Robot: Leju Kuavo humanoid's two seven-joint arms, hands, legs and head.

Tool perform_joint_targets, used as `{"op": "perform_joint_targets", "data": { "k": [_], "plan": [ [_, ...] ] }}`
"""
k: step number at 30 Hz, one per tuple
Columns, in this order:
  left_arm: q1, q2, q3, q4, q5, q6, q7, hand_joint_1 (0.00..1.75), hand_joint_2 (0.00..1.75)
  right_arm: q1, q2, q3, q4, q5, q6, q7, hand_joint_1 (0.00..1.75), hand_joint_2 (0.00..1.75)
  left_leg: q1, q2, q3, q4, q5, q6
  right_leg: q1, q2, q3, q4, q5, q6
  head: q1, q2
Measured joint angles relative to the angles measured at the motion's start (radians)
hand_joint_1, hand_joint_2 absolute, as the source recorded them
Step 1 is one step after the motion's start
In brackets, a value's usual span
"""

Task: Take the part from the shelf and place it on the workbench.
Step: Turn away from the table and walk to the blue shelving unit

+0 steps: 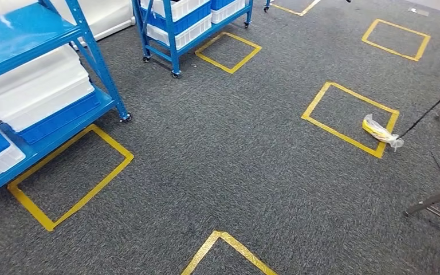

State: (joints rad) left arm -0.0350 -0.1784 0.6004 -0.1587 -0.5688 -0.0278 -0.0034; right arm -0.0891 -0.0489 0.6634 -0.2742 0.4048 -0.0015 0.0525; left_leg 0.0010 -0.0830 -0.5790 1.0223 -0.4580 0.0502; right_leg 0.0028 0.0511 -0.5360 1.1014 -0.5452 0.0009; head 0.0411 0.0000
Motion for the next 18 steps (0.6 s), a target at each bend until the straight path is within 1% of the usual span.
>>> {"op": "perform_joint_targets", "data": {
  "k": [1, 2, 3, 4, 5, 6, 7, 8, 9, 10, 11, 12, 13, 14, 15, 16, 17, 18],
  "plan": [
    [-0.001, 0.000, 0.000, 0.000, 0.000, 0.000, 0.000, 0.00, 0.00, 0.000, 0.000, 0.000, 0.000, 0.000, 0.000, 0.000, 0.00, 1.75, 0.001, -0.013, -0.004, 0.001, 0.003, -0.004, 0.000, 0.024, 0.016, -0.049, 0.019, -0.004, 0.000, 0.000],
    [-0.002, 0.000, 0.000, 0.000, 0.000, 0.000, 0.000, 0.00, 0.00, 0.001, -0.001, 0.000, 0.000, 0.000, -0.001, 0.000, 0.00, 1.75, 0.002, -0.024, -0.011, 0.002, 0.006, -0.008, 0.000, 0.041, 0.021, -0.073, 0.022, -0.007, 0.000, 0.000],
    [-0.002, 0.000, 0.000, 0.000, 0.000, 0.000, 0.000, 0.00, 0.00, 0.000, -0.001, 0.000, 0.000, -0.001, -0.001, 0.000, 0.00, 1.75, 0.003, -0.035, -0.018, 0.002, 0.011, -0.015, 0.001, 0.043, 0.021, -0.081, 0.020, -0.009, 0.000, 0.000],
    [-0.001, 0.000, 0.000, 0.000, 0.000, 0.000, 0.000, 0.00, 0.00, 0.000, 0.000, 0.001, -0.001, -0.001, -0.001, 0.000, 0.00, 1.75, 0.003, -0.044, -0.024, 0.000, 0.015, -0.021, -0.001, 0.031, 0.023, -0.089, 0.020, -0.013, 0.000, 0.000],
    [0.001, 0.000, 0.000, 0.000, 0.000, -0.001, 0.000, 0.00, 0.00, -0.001, 0.000, 0.001, -0.002, -0.001, -0.001, 0.000, 0.00, 1.75, 0.002, -0.035, -0.029, 0.003, 0.013, -0.026, -0.003, 0.018, 0.027, -0.097, 0.024, -0.017, 0.000, 0.000],
    [0.002, 0.000, 0.000, 0.000, 0.000, -0.001, 0.000, 0.00, 0.00, -0.001, 0.001, 0.001, -0.003, -0.001, -0.001, 0.000, 0.00, 1.75, 0.000, -0.014, -0.037, 0.018, 0.003, -0.030, -0.006, 0.004, 0.032, -0.105, 0.027, -0.022, -0.001, 0.000],
    [0.002, 0.001, 0.000, 0.000, 0.000, -0.001, 0.000, 0.00, 0.00, -0.001, 0.001, 0.001, -0.004, -0.001, -0.001, 0.000, 0.00, 1.75, -0.002, 0.015, -0.053, 0.051, -0.018, -0.033, -0.008, -0.013, 0.036, -0.114, 0.031, -0.028, -0.002, 0.000],
    [0.000, 0.001, 0.000, 0.000, 0.000, -0.001, 0.000, 0.00, 0.00, 0.000, 0.001, 0.001, -0.004, -0.001, -0.001, 0.000, 0.00, 1.75, -0.001, 0.046, -0.078, 0.106, -0.047, -0.037, -0.007, -0.030, 0.040, -0.117, 0.032, -0.031, -0.003, 0.000],
    [-0.002, 0.001, 0.000, 0.000, 0.000, -0.001, 0.000, 0.00, 0.00, 0.002, 0.001, 0.001, -0.004, -0.001, -0.001, 0.000, 0.00, 1.75, 0.002, 0.063, -0.110, 0.171, -0.077, -0.041, -0.006, -0.047, 0.040, -0.118, 0.031, -0.034, -0.004, 0.000],
    [-0.003, 0.001, 0.000, 0.000, 0.000, -0.001, 0.000, 0.00, 0.00, 0.003, 0.001, 0.002, -0.004, -0.001, -0.001, 0.001, 0.00, 1.75, 0.006, 0.070, -0.139, 0.229, -0.097, -0.046, -0.006, -0.065, 0.041, -0.117, 0.029, -0.034, -0.004, 0.000],
    [-0.002, 0.001, 0.000, 0.000, 0.000, -0.001, 0.000, 0.00, 0.00, 0.003, 0.001, 0.002, -0.004, -0.001, -0.001, 0.001, 0.00, 1.75, 0.009, 0.074, -0.156, 0.264, -0.102, -0.051, -0.006, -0.081, 0.042, -0.116, 0.027, -0.034, -0.004, 0.000],
    [-0.001, 0.001, 0.000, 0.000, 0.000, -0.002, 0.000, 0.00, 0.00, 0.002, 0.001, 0.003, -0.004, -0.001, 0.000, 0.001, 0.00, 1.75, 0.013, 0.078, -0.154, 0.261, -0.088, -0.055, -0.007, -0.096, 0.044, -0.115, 0.024, -0.032, -0.004, 0.000],
    [0.000, 0.002, 0.000, 0.000, 0.000, -0.002, 0.000, 0.00, 0.00, 0.001, 0.001, 0.003, -0.004, 0.000, 0.003, 0.001, 0.00, 1.75, 0.016, 0.086, -0.130, 0.218, -0.057, -0.058, -0.008, -0.110, 0.048, -0.113, 0.019, -0.029, -0.004, 0.000],
    [0.000, 0.002, 0.000, 0.000, 0.000, -0.002, 0.000, 0.00, 0.00, -0.001, 0.001, 0.003, -0.004, 0.001, 0.007, 0.001, 0.00, 1.75, 0.018, 0.104, -0.094, 0.148, -0.024, -0.059, -0.009, -0.122, 0.053, -0.111, 0.014, -0.025, -0.004, 0.000],
    [-0.001, 0.003, 0.000, 0.000, 0.000, -0.003, 0.000, 0.00, 0.00, -0.003, 0.000, 0.004, -0.004, 0.002, 0.013, 0.001, 0.00, 1.75, 0.014, 0.125, -0.057, 0.082, -0.002, -0.058, -0.008, -0.133, 0.056, -0.108, 0.007, -0.019, -0.005, 0.000],
    [-0.003, 0.004, 0.000, 0.000, 0.000, -0.004, 0.000, 0.00, 0.00, -0.004, -0.002, 0.005, -0.004, 0.003, 0.018, 0.001, 0.00, 1.75, 0.012, 0.142, -0.030, 0.033, 0.009, -0.053, -0.006, -0.144, 0.059, -0.105, 0.001, -0.012, -0.004, 0.000],
    [-0.005, 0.004, 0.000, 0.000, 0.000, -0.005, 0.000, 0.00, 0.00, -0.006, -0.005, 0.007, -0.004, 0.004, 0.021, 0.001, 0.00, 1.75, 0.008, 0.151, -0.018, 0.009, 0.007, -0.047, -0.004, -0.154, 0.061, -0.104, -0.004, -0.006, -0.004, 0.000],
    [-0.006, 0.004, 0.000, 0.000, 0.000, -0.006, 0.000, 0.00, 0.00, -0.008, -0.007, 0.008, -0.004, 0.006, 0.022, 0.002, 0.00, 1.75, 0.003, 0.147, -0.016, 0.007, 0.002, -0.040, -0.002, -0.163, 0.063, -0.105, -0.007, 0.000, -0.004, 0.000]
  ]
}}
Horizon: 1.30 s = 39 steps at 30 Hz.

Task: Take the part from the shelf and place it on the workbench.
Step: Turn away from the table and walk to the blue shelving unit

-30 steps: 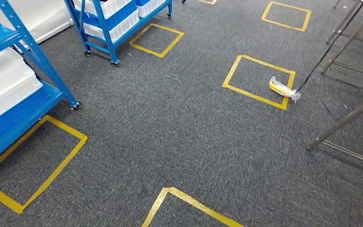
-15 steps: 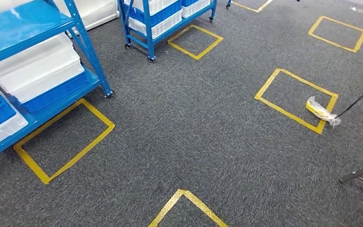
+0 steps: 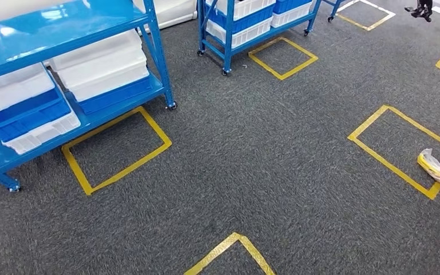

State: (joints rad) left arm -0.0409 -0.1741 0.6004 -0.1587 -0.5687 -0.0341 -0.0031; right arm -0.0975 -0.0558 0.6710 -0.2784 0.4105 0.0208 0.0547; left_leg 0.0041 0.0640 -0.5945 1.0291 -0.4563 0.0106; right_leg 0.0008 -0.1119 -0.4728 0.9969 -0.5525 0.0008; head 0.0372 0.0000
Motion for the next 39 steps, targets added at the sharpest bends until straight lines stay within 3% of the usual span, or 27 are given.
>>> {"op": "perform_joint_targets", "data": {
  "k": [2, 4, 6, 8, 10, 12, 14, 16, 18, 20, 22, 24, 25, 26, 27, 29, 31, 32, 33, 34, 35, 37, 39],
  "plan": [
    [0.003, 0.001, 0.000, 0.000, 0.001, -0.001, 0.000, 0.00, 0.00, -0.007, -0.001, 0.001, -0.002, 0.001, -0.011, 0.011, 0.00, 1.75, 0.000, -0.023, 0.003, -0.006, 0.000, 0.014, -0.003, -0.010, 0.008, 0.003, -0.006, 0.012, 0.000, 0.000],
    [0.004, 0.001, 0.000, 0.000, 0.003, -0.001, 0.000, 0.00, 0.00, -0.011, -0.004, 0.001, -0.004, -0.007, -0.037, 0.029, 0.00, 1.75, 0.004, -0.043, 0.013, -0.015, 0.001, 0.028, -0.008, 0.026, -0.006, 0.053, -0.033, 0.024, 0.001, 0.000],
    [0.001, 0.001, 0.000, 0.000, 0.004, -0.001, -0.001, 0.00, 0.00, -0.013, -0.010, 0.000, -0.008, -0.026, -0.061, 0.044, 0.00, 1.75, 0.007, -0.064, 0.020, -0.018, -0.001, 0.037, -0.010, 0.085, -0.065, 0.172, -0.090, 0.028, 0.001, 0.000],
    [-0.001, 0.001, 0.000, 0.000, 0.005, 0.000, -0.003, 0.00, 0.00, -0.016, -0.018, -0.003, -0.012, -0.046, -0.073, 0.052, 0.00, 1.75, 0.006, -0.086, 0.024, -0.018, -0.004, 0.041, -0.010, 0.108, -0.132, 0.288, -0.135, 0.027, 0.001, 0.000],
    [0.002, 0.001, 0.000, 0.000, 0.006, 0.006, -0.009, 0.00, 0.00, -0.017, -0.029, -0.008, -0.019, -0.062, -0.079, 0.059, 0.00, 1.75, 0.005, -0.111, 0.031, -0.017, -0.008, 0.042, -0.008, 0.111, -0.159, 0.321, -0.121, 0.025, 0.001, 0.000],
    [0.007, 0.001, 0.000, 0.000, 0.009, 0.026, -0.024, 0.00, 0.00, -0.014, -0.043, -0.011, -0.025, -0.075, -0.087, 0.064, 0.00, 1.75, 0.005, -0.141, 0.042, -0.015, -0.014, 0.040, -0.007, 0.117, -0.130, 0.231, -0.037, 0.018, 0.001, 0.000],
    [0.012, -0.001, 0.000, 0.000, 0.013, 0.051, -0.043, 0.00, 0.00, -0.014, -0.057, -0.013, -0.032, -0.082, -0.101, 0.065, 0.00, 1.75, 0.005, -0.169, 0.050, -0.014, -0.019, 0.036, -0.009, 0.153, -0.081, 0.098, 0.040, 0.008, 0.001, 0.000],
    [0.016, -0.002, 0.001, 0.000, 0.015, 0.064, -0.053, 0.00, 0.00, -0.024, -0.080, -0.022, -0.036, -0.082, -0.127, 0.067, 0.00, 1.75, 0.007, -0.189, 0.046, -0.014, -0.019, 0.028, -0.009, 0.179, -0.056, 0.031, 0.050, -0.001, 0.001, 0.000],
    [0.020, -0.004, 0.001, 0.000, 0.015, 0.071, -0.057, 0.00, 0.00, -0.043, -0.111, -0.042, -0.035, -0.077, -0.162, 0.075, 0.00, 1.75, 0.006, -0.205, 0.038, -0.020, -0.016, 0.017, -0.011, 0.167, -0.047, 0.010, 0.042, -0.008, 0.002, 0.000],
    [0.025, -0.006, 0.001, 0.001, 0.015, 0.079, -0.059, 0.00, 0.00, -0.052, -0.143, -0.060, -0.032, -0.073, -0.181, 0.085, 0.00, 1.75, 0.001, -0.162, 0.028, -0.003, -0.026, 0.008, -0.017, 0.145, -0.029, -0.016, 0.048, -0.015, 0.002, 0.000],
    [0.025, -0.005, 0.002, 0.001, 0.017, 0.091, -0.061, 0.00, 0.00, -0.050, -0.165, -0.071, -0.028, -0.072, -0.182, 0.092, 0.00, 1.75, 0.002, -0.094, -0.018, 0.089, -0.069, 0.003, -0.017, 0.119, -0.009, -0.037, 0.050, -0.020, 0.002, 0.000],
    [0.020, -0.005, 0.002, 0.001, 0.019, 0.101, -0.063, 0.00, 0.00, -0.044, -0.175, -0.083, -0.024, -0.072, -0.178, 0.093, 0.00, 1.75, 0.007, -0.073, -0.094, 0.215, -0.113, -0.003, -0.015, 0.090, 0.001, -0.038, 0.041, -0.022, 0.002, 0.000],
    [0.019, -0.006, 0.002, 0.001, 0.020, 0.104, -0.063, 0.00, 0.00, -0.041, -0.177, -0.090, -0.023, -0.072, -0.177, 0.093, 0.00, 1.75, 0.008, -0.071, -0.119, 0.248, -0.112, -0.007, -0.015, 0.075, 0.007, -0.037, 0.034, -0.021, 0.002, 0.000],
    [0.020, -0.006, 0.002, 0.001, 0.020, 0.105, -0.063, 0.00, 0.00, -0.039, -0.179, -0.097, -0.022, -0.072, -0.177, 0.092, 0.00, 1.75, 0.009, -0.068, -0.124, 0.243, -0.090, -0.009, -0.015, 0.061, 0.015, -0.035, 0.025, -0.019, 0.002, 0.000],
    [0.022, -0.006, 0.003, 0.001, 0.021, 0.106, -0.063, 0.00, 0.00, -0.037, -0.178, -0.102, -0.022, -0.072, -0.177, 0.092, 0.00, 1.75, 0.009, -0.062, -0.109, 0.200, -0.051, -0.010, -0.016, 0.047, 0.025, -0.034, 0.016, -0.016, 0.002, 0.000],
    [0.024, -0.006, 0.003, 0.001, 0.024, 0.108, -0.063, 0.00, 0.00, -0.036, -0.180, -0.112, -0.021, -0.072, -0.176, 0.092, 0.00, 1.75, 0.002, -0.009, -0.054, 0.074, 0.017, -0.004, -0.014, 0.020, 0.046, -0.031, -0.007, -0.006, 0.001, 0.000],
    [0.020, -0.007, 0.004, 0.001, 0.026, 0.110, -0.063, 0.00, 0.00, -0.037, -0.184, -0.121, -0.019, -0.070, -0.172, 0.091, 0.00, 1.75, -0.007, 0.034, -0.023, 0.007, 0.027, 0.012, -0.005, -0.007, 0.059, -0.032, -0.025, 0.007, 0.002, 0.000],
    [0.019, -0.007, 0.004, 0.001, 0.025, 0.108, -0.064, 0.00, 0.00, -0.038, -0.185, -0.125, -0.018, -0.068, -0.170, 0.091, 0.00, 1.75, -0.010, 0.033, -0.022, 0.004, 0.017, 0.019, -0.001, -0.018, 0.065, -0.031, -0.029, 0.012, 0.002, 0.000],
    [0.018, -0.007, 0.004, 0.001, 0.023, 0.104, -0.064, 0.00, 0.00, -0.039, -0.186, -0.128, -0.017, -0.066, -0.169, 0.090, 0.00, 1.75, -0.008, 0.017, -0.019, 0.000, 0.013, 0.028, 0.000, -0.026, 0.073, -0.029, -0.030, 0.016, 0.002, 0.000],
    [0.020, -0.007, 0.005, 0.001, 0.020, 0.099, -0.064, 0.00, 0.00, -0.041, -0.186, -0.130, -0.017, -0.064, -0.168, 0.090, 0.00, 1.75, -0.006, 0.002, -0.013, -0.004, 0.010, 0.033, -0.002, -0.021, 0.076, -0.016, -0.031, 0.020, 0.003, 0.000],
    [0.020, -0.007, 0.005, 0.001, 0.018, 0.094, -0.064, 0.00, 0.00, -0.042, -0.186, -0.132, -0.017, -0.063, -0.168, 0.089, 0.00, 1.75, -0.004, -0.013, -0.005, -0.008, 0.007, 0.039, -0.006, 0.004, 0.067, 0.015, -0.033, 0.023, 0.003, 0.000],
    [0.019, -0.007, 0.005, 0.001, 0.015, 0.087, -0.064, 0.00, 0.00, -0.042, -0.186, -0.134, -0.016, -0.063, -0.168, 0.088, 0.00, 1.75, -0.001, -0.040, 0.014, -0.017, 0.002, 0.049, -0.013, 0.070, 0.000, 0.132, -0.058, 0.029, 0.003, 0.000],
    [0.016, -0.007, 0.005, 0.001, 0.015, 0.085, -0.065, 0.00, 0.00, -0.039, -0.186, -0.135, -0.015, -0.063, -0.167, 0.088, 0.00, 1.75, -0.001, -0.071, 0.025, -0.018, -0.006, 0.055, -0.016, 0.105, -0.096, 0.261, -0.116, 0.033, 0.003, 0.000]
  ]
}}
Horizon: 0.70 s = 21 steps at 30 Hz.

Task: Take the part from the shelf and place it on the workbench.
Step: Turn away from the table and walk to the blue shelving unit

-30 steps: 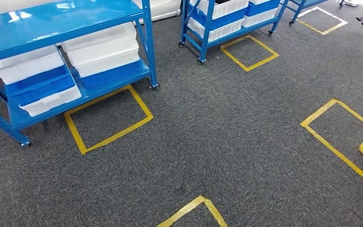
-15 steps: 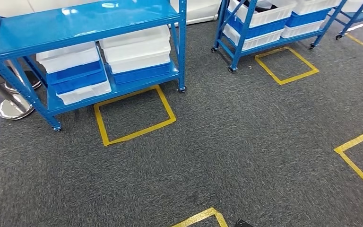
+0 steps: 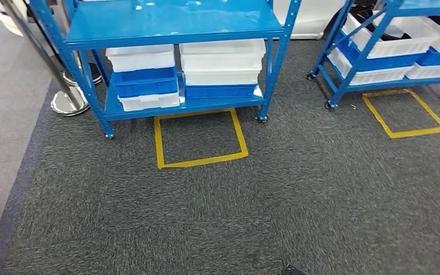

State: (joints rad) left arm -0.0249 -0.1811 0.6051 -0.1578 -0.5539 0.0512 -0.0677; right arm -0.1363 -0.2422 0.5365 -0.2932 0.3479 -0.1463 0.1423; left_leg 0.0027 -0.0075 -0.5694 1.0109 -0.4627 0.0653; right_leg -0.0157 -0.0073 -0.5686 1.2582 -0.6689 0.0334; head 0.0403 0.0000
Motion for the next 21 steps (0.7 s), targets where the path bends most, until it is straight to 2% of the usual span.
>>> {"op": "perform_joint_targets", "data": {
  "k": [1, 2, 3, 4, 5, 6, 7, 8, 10, 11, 12, 14, 16, 17, 18, 19, 20, 21],
  "plan": [
    [0.001, 0.000, 0.000, 0.000, 0.000, 0.000, 0.000, 0.00, 0.00, 0.002, 0.000, 0.000, 0.000, 0.000, 0.000, 0.000, 0.00, 1.75, 0.000, -0.017, 0.008, 0.000, -0.005, 0.001, 0.000, 0.003, -0.036, 0.033, -0.021, 0.001, 0.000, 0.000],
    [0.002, 0.000, 0.000, 0.000, 0.000, 0.000, 0.000, 0.00, 0.00, 0.004, 0.000, 0.000, 0.001, 0.000, 0.000, 0.000, 0.00, 1.75, 0.000, -0.035, 0.017, 0.000, -0.012, 0.001, 0.000, 0.004, -0.060, 0.035, -0.023, 0.001, 0.000, 0.000],
    [0.004, 0.000, 0.000, 0.000, 0.000, -0.001, 0.000, 0.00, 0.00, 0.005, 0.000, 0.000, 0.002, 0.000, 0.001, 0.000, 0.00, 1.75, 0.000, -0.051, 0.029, 0.000, -0.019, -0.001, 0.000, 0.007, -0.068, 0.004, 0.001, 0.000, 0.000, 0.000],
    [0.006, 0.000, 0.000, 0.000, -0.001, -0.001, 0.000, 0.00, 0.00, 0.006, 0.000, -0.001, 0.002, 0.000, 0.001, 0.001, 0.00, 1.75, 0.000, -0.066, 0.040, 0.000, -0.026, -0.003, 0.000, 0.016, -0.065, -0.053, 0.050, -0.002, 0.000, 0.000],
    [0.007, 0.000, 0.000, 0.001, -0.002, -0.001, -0.001, 0.00, 0.00, 0.007, -0.001, -0.002, 0.004, 0.000, 0.002, 0.001, 0.00, 1.75, 0.000, -0.079, 0.049, 0.001, -0.034, -0.005, -0.001, 0.035, -0.058, -0.119, 0.113, -0.005, 0.000, 0.000],
    [0.007, 0.000, 0.000, 0.001, -0.002, -0.002, -0.002, 0.00, 0.00, 0.007, -0.002, -0.003, 0.006, 0.001, 0.003, 0.000, 0.00, 1.75, 0.000, -0.092, 0.053, 0.002, -0.041, -0.010, 0.001, 0.054, -0.052, -0.170, 0.158, -0.011, 0.000, 0.000],
    [0.006, -0.001, 0.000, 0.002, -0.002, -0.001, -0.003, 0.00, 0.00, 0.007, -0.003, -0.005, 0.008, 0.002, 0.004, -0.001, 0.00, 1.75, 0.000, -0.105, 0.054, 0.002, -0.048, -0.016, 0.003, 0.070, -0.047, -0.204, 0.190, -0.017, 0.000, 0.000],
    [0.005, -0.001, 0.000, 0.003, -0.002, 0.002, -0.004, 0.00, 0.00, 0.007, -0.004, -0.008, 0.010, 0.004, 0.005, -0.003, 0.00, 1.75, 0.000, -0.114, 0.054, 0.004, -0.051, -0.023, 0.006, 0.077, -0.046, -0.218, 0.203, -0.024, 0.000, 0.000],
    [0.004, -0.002, 0.001, 0.003, 0.001, 0.012, -0.006, 0.00, 0.00, 0.004, -0.004, -0.013, 0.009, 0.009, 0.004, -0.007, 0.00, 1.75, -0.002, -0.122, 0.058, 0.007, -0.056, -0.033, 0.006, 0.060, -0.032, -0.224, 0.201, -0.039, -0.001, 0.000],
    [0.004, -0.002, 0.001, 0.003, 0.002, 0.017, -0.007, 0.00, 0.00, 0.004, -0.004, -0.015, 0.009, 0.010, 0.003, -0.008, 0.00, 1.75, -0.004, -0.104, 0.055, 0.024, -0.058, -0.037, 0.004, 0.048, -0.022, -0.229, 0.200, -0.046, -0.002, 0.000],
    [0.003, -0.003, 0.001, 0.003, 0.002, 0.020, -0.007, 0.00, 0.00, 0.005, -0.004, -0.017, 0.008, 0.012, 0.003, -0.009, 0.00, 1.75, -0.006, -0.078, 0.040, 0.055, -0.066, -0.042, 0.002, 0.036, -0.010, -0.234, 0.196, -0.053, -0.003, 0.000],
    [-0.002, -0.003, 0.001, 0.003, 0.002, 0.023, -0.007, 0.00, 0.00, 0.007, -0.004, -0.020, 0.008, 0.014, 0.003, -0.009, 0.00, 1.75, -0.006, -0.021, -0.029, 0.170, -0.102, -0.051, 0.004, 0.011, 0.010, -0.239, 0.183, -0.063, -0.004, 0.000],
    [-0.003, -0.005, 0.001, 0.003, 0.002, 0.022, -0.007, 0.00, 0.00, 0.009, -0.004, -0.023, 0.008, 0.014, 0.003, -0.008, 0.00, 1.75, -0.003, -0.003, -0.105, 0.268, -0.141, -0.058, 0.005, -0.014, 0.028, -0.239, 0.166, -0.065, -0.004, 0.000],
    [-0.002, -0.005, 0.001, 0.003, 0.002, 0.022, -0.006, 0.00, 0.00, 0.010, -0.004, -0.024, 0.008, 0.015, 0.003, -0.007, 0.00, 1.75, -0.002, 0.000, -0.124, 0.277, -0.140, -0.059, 0.006, -0.026, 0.040, -0.239, 0.155, -0.065, -0.004, 0.000],
    [0.001, -0.006, 0.001, 0.003, 0.002, 0.021, -0.006, 0.00, 0.00, 0.010, -0.003, -0.026, 0.008, 0.015, 0.003, -0.006, 0.00, 1.75, -0.002, 0.004, -0.126, 0.252, -0.119, -0.057, 0.006, -0.038, 0.054, -0.239, 0.145, -0.064, -0.004, 0.000],
    [0.002, -0.006, 0.001, 0.003, 0.002, 0.021, -0.006, 0.00, 0.00, 0.010, -0.003, -0.027, 0.007, 0.015, 0.003, -0.006, 0.00, 1.75, -0.004, 0.014, -0.112, 0.195, -0.077, -0.051, 0.007, -0.050, 0.070, -0.240, 0.133, -0.063, -0.004, 0.000],
    [0.004, -0.006, 0.001, 0.003, 0.002, 0.021, -0.006, 0.00, 0.00, 0.010, -0.003, -0.029, 0.006, 0.015, 0.003, -0.005, 0.00, 1.75, -0.008, 0.036, -0.093, 0.129, -0.027, -0.041, 0.008, -0.062, 0.084, -0.240, 0.121, -0.061, -0.004, 0.000],
    [0.003, -0.006, 0.001, 0.003, 0.002, 0.021, -0.005, 0.00, 0.00, 0.011, -0.002, -0.031, 0.005, 0.016, 0.003, -0.005, 0.00, 1.75, -0.015, 0.060, -0.079, 0.076, 0.003, -0.032, 0.010, -0.073, 0.094, -0.241, 0.110, -0.057, -0.004, 0.000]
  ]
}}
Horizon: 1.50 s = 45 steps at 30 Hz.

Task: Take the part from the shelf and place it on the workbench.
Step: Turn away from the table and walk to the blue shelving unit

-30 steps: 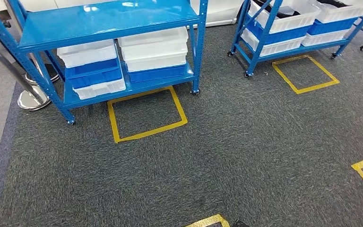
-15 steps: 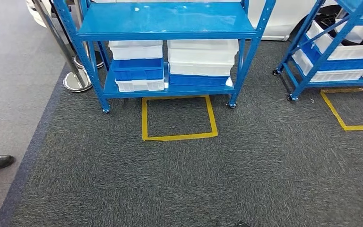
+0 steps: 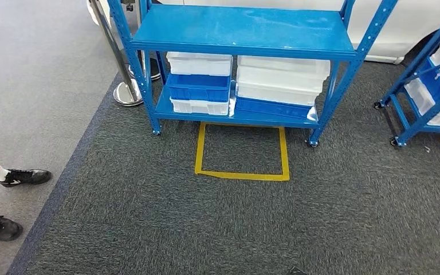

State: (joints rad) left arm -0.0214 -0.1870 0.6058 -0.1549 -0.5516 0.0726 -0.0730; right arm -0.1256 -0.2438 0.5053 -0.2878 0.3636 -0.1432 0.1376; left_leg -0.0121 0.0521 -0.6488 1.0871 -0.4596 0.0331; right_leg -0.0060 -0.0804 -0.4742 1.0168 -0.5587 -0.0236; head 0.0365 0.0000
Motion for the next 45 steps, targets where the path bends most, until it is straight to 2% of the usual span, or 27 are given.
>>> {"op": "perform_joint_targets", "data": {
  "k": [2, 4, 5, 7, 9, 11, 12, 13, 15, 17, 19, 21, 23, 25, 27, 28, 31, 32, 33, 35, 37, 40, 41, 42, 43, 44, 45],
  "plan": [
    [-0.002, 0.000, 0.000, 0.000, 0.000, 0.000, 0.000, 0.00, 0.00, -0.001, 0.000, -0.005, -0.001, 0.000, 0.001, 0.001, 0.00, 1.75, -0.010, 0.026, 0.012, -0.049, 0.025, 0.014, 0.003, -0.021, 0.017, -0.003, -0.015, 0.012, 0.001, 0.000],
    [-0.001, -0.002, 0.000, 0.000, 0.000, 0.000, 0.000, 0.00, 0.00, -0.003, 0.000, -0.008, -0.004, 0.000, 0.002, 0.003, 0.00, 1.75, -0.007, 0.002, 0.025, -0.059, 0.022, 0.022, 0.004, -0.032, 0.032, 0.002, -0.016, 0.025, 0.001, 0.000],
    [0.000, -0.002, 0.000, 0.000, 0.000, 0.000, 0.000, 0.00, 0.00, -0.004, 0.000, -0.009, -0.005, 0.000, 0.002, 0.004, 0.00, 1.75, -0.003, -0.011, 0.036, -0.067, 0.023, 0.026, 0.003, -0.019, 0.032, 0.020, -0.013, 0.030, 0.002, 0.000],
    [-0.002, -0.003, 0.000, 0.000, 0.000, 0.000, 0.000, 0.00, 0.00, -0.005, 0.000, -0.010, -0.007, 0.000, 0.001, 0.005, 0.00, 1.75, 0.004, -0.037, 0.062, -0.078, 0.018, 0.032, -0.003, 0.031, -0.012, 0.103, -0.025, 0.038, 0.002, 0.000],
    [-0.006, -0.003, 0.000, 0.000, 0.000, 0.000, 0.000, 0.00, 0.00, -0.003, -0.001, -0.011, -0.007, 0.001, 0.001, 0.005, 0.00, 0.87, 0.007, -0.065, 0.077, -0.081, 0.006, 0.035, -0.009, 0.069, -0.092, 0.217, -0.074, 0.046, 0.002, 0.000],
    [-0.006, -0.003, 0.000, 0.000, 0.000, 0.000, 0.000, 0.00, 0.00, 0.001, -0.001, -0.012, -0.007, -0.001, 0.001, 0.005, 0.00, 0.00, 0.008, -0.092, 0.097, -0.080, -0.009, 0.035, -0.012, 0.073, -0.154, 0.269, -0.116, 0.051, 0.002, 0.000],
    [-0.003, -0.003, 0.001, 0.000, 0.000, 0.000, 0.000, 0.00, 0.00, 0.004, -0.001, -0.015, -0.007, -0.004, 0.003, 0.005, 0.00, 0.00, 0.008, -0.103, 0.110, -0.080, -0.019, 0.034, -0.013, 0.074, -0.167, 0.254, -0.111, 0.051, 0.002, 0.000],
    [0.000, -0.003, 0.001, 0.000, 0.000, 0.000, 0.000, 0.00, 0.00, 0.005, -0.001, -0.019, -0.007, -0.009, 0.005, 0.004, 0.00, 0.00, 0.008, -0.111, 0.125, -0.080, -0.029, 0.033, -0.014, 0.075, -0.168, 0.212, -0.082, 0.051, 0.003, 0.000],
    [0.004, -0.003, 0.001, 0.001, 0.000, -0.001, 0.000, 0.00, 0.00, 0.007, -0.001, -0.031, -0.007, -0.016, 0.012, 0.002, 0.00, 0.00, 0.007, -0.121, 0.153, -0.078, -0.054, 0.026, -0.013, 0.082, -0.164, 0.102, 0.033, 0.045, 0.002, 0.000],
    [0.003, -0.004, 0.001, 0.002, 0.000, -0.002, -0.001, 0.00, 0.00, 0.008, -0.001, -0.040, -0.007, -0.021, 0.019, -0.001, 0.00, 0.00, 0.007, -0.127, 0.164, -0.077, -0.072, 0.013, -0.005, 0.090, -0.161, 0.044, 0.108, 0.032, 0.003, 0.000],
    [0.001, -0.004, 0.002, 0.002, -0.001, -0.003, -0.001, 0.00, 0.00, 0.007, 0.000, -0.048, -0.009, -0.023, 0.026, -0.002, 0.00, 0.00, 0.008, -0.127, 0.168, -0.072, -0.076, 0.002, -0.001, 0.093, -0.153, 0.036, 0.109, 0.016, 0.003, 0.000],
    [-0.001, -0.003, 0.002, 0.002, -0.002, -0.003, -0.002, 0.00, 0.00, 0.008, 0.000, -0.056, -0.010, -0.025, 0.032, -0.002, 0.00, 0.00, 0.007, -0.105, 0.152, -0.024, -0.069, -0.006, -0.005, 0.094, -0.131, 0.023, 0.105, 0.001, 0.003, 0.000],
    [-0.005, -0.003, 0.002, 0.002, -0.002, -0.003, -0.002, 0.00, 0.00, 0.009, 0.001, -0.063, -0.011, -0.024, 0.037, -0.001, 0.00, 0.00, 0.008, -0.076, 0.092, 0.078, -0.084, -0.016, -0.006, 0.096, -0.107, 0.012, 0.094, -0.011, 0.003, 0.000],
    [-0.008, -0.003, 0.002, 0.002, -0.002, -0.004, -0.002, 0.00, 0.00, 0.010, 0.001, -0.066, -0.011, -0.022, 0.041, -0.002, 0.00, 0.00, 0.013, -0.065, 0.014, 0.184, -0.140, -0.025, -0.006, 0.100, -0.086, 0.010, 0.078, -0.016, 0.003, 0.000],
    [-0.007, -0.003, 0.002, 0.002, -0.002, -0.004, -0.002, 0.00, 0.00, 0.013, 0.001, -0.068, -0.011, -0.019, 0.045, -0.003, 0.00, 0.00, 0.017, -0.061, -0.032, 0.208, -0.172, -0.030, -0.006, 0.111, -0.062, 0.010, 0.058, -0.014, 0.002, 0.000],
    [-0.007, -0.003, 0.002, 0.002, -0.003, -0.004, -0.002, 0.00, 0.00, 0.014, 0.001, -0.068, -0.011, -0.018, 0.046, -0.003, 0.00, 0.00, 0.018, -0.061, -0.033, 0.175, -0.152, -0.030, -0.006, 0.118, -0.048, 0.010, 0.048, -0.013, 0.002, 0.000],
    [-0.003, -0.002, 0.002, 0.003, -0.004, -0.003, -0.002, 0.00, 0.00, 0.014, 0.004, -0.069, -0.012, -0.017, 0.047, -0.004, 0.00, 0.00, 0.017, -0.087, -0.002, 0.000, -0.005, -0.018, -0.006, 0.139, -0.015, 0.010, 0.016, -0.003, 0.003, 0.000],
    [-0.003, -0.002, 0.002, 0.003, -0.004, -0.003, -0.002, 0.00, 0.00, 0.013, 0.004, -0.069, -0.013, -0.017, 0.048, -0.004, 0.00, 0.00, 0.015, -0.095, 0.005, -0.035, 0.026, -0.013, -0.006, 0.146, -0.012, 0.009, 0.007, 0.003, 0.003, 0.000],
    [-0.003, -0.002, 0.002, 0.003, -0.004, -0.003, -0.002, 0.00, 0.00, 0.012, 0.005, -0.070, -0.014, -0.017, 0.050, -0.004, 0.00, 0.00, 0.013, -0.099, 0.009, -0.050, 0.036, -0.007, -0.006, 0.152, -0.010, 0.012, 0.003, 0.009, 0.004, 0.000],
    [-0.004, -0.003, 0.002, 0.003, -0.004, -0.004, -0.002, 0.00, 0.00, 0.014, 0.005, -0.070, -0.015, -0.017, 0.052, -0.004, 0.00, 0.00, 0.013, -0.086, 0.027, -0.061, 0.027, 0.006, -0.006, 0.155, 0.000, 0.017, 0.003, 0.021, 0.004, 0.000],
    [-0.004, -0.004, 0.002, 0.003, -0.005, -0.005, -0.002, 0.00, 0.00, 0.015, 0.005, -0.070, -0.016, -0.016, 0.053, -0.005, 0.00, 0.00, 0.016, -0.071, 0.055, -0.075, 0.020, 0.018, -0.006, 0.132, -0.015, 0.065, 0.001, 0.029, 0.004, 0.000],
    [-0.005, -0.004, 0.002, 0.003, -0.005, -0.006, -0.002, 0.00, 0.00, 0.009, 0.005, -0.071, -0.019, -0.013, 0.056, -0.006, 0.00, 0.00, 0.014, -0.047, 0.091, -0.083, -0.004, 0.026, -0.007, 0.093, -0.129, 0.239, -0.058, 0.042, 0.005, 0.000],
    [-0.005, -0.004, 0.002, 0.003, -0.005, -0.006, -0.002, 0.00, 0.00, 0.010, 0.005, -0.072, -0.020, -0.012, 0.057, -0.006, 0.00, 0.00, 0.014, -0.039, 0.102, -0.083, -0.015, 0.026, -0.008, 0.089, -0.166, 0.278, -0.080, 0.046, 0.005, 0.000],
    [-0.005, -0.004, 0.002, 0.003, -0.006, -0.006, -0.002, 0.00, 0.00, 0.013, 0.005, -0.073, -0.020, -0.011, 0.057, -0.006, 0.00, 0.00, 0.013, -0.032, 0.116, -0.083, -0.026, 0.025, -0.008, 0.087, -0.188, 0.286, -0.089, 0.047, 0.005, 0.000],
    [-0.004, -0.005, 0.002, 0.003, -0.007, -0.006, -0.001, 0.00, 0.00, 0.017, 0.005, -0.074, -0.021, -0.010, 0.057, -0.006, 0.00, 0.00, 0.013, -0.024, 0.132, -0.083, -0.039, 0.024, -0.008, 0.085, -0.195, 0.263, -0.076, 0.046, 0.005, 0.000],
    [-0.004, -0.005, 0.002, 0.003, -0.008, -0.006, -0.001, 0.00, 0.00, 0.019, 0.005, -0.076, -0.021, -0.008, 0.057, -0.006, 0.00, 0.00, 0.013, -0.015, 0.149, -0.083, -0.052, 0.022, -0.007, 0.079, -0.191, 0.213, -0.039, 0.043, 0.005, 0.000],
    [-0.003, -0.005, 0.002, 0.003, -0.009, -0.007, -0.001, 0.00, 0.00, 0.021, 0.005, -0.078, -0.021, -0.007, 0.058, -0.006, 0.00, 0.00, 0.013, -0.006, 0.165, -0.083, -0.066, 0.020, -0.003, 0.062, -0.180, 0.149, 0.020, 0.035, 0.005, 0.000]
  ]
}}
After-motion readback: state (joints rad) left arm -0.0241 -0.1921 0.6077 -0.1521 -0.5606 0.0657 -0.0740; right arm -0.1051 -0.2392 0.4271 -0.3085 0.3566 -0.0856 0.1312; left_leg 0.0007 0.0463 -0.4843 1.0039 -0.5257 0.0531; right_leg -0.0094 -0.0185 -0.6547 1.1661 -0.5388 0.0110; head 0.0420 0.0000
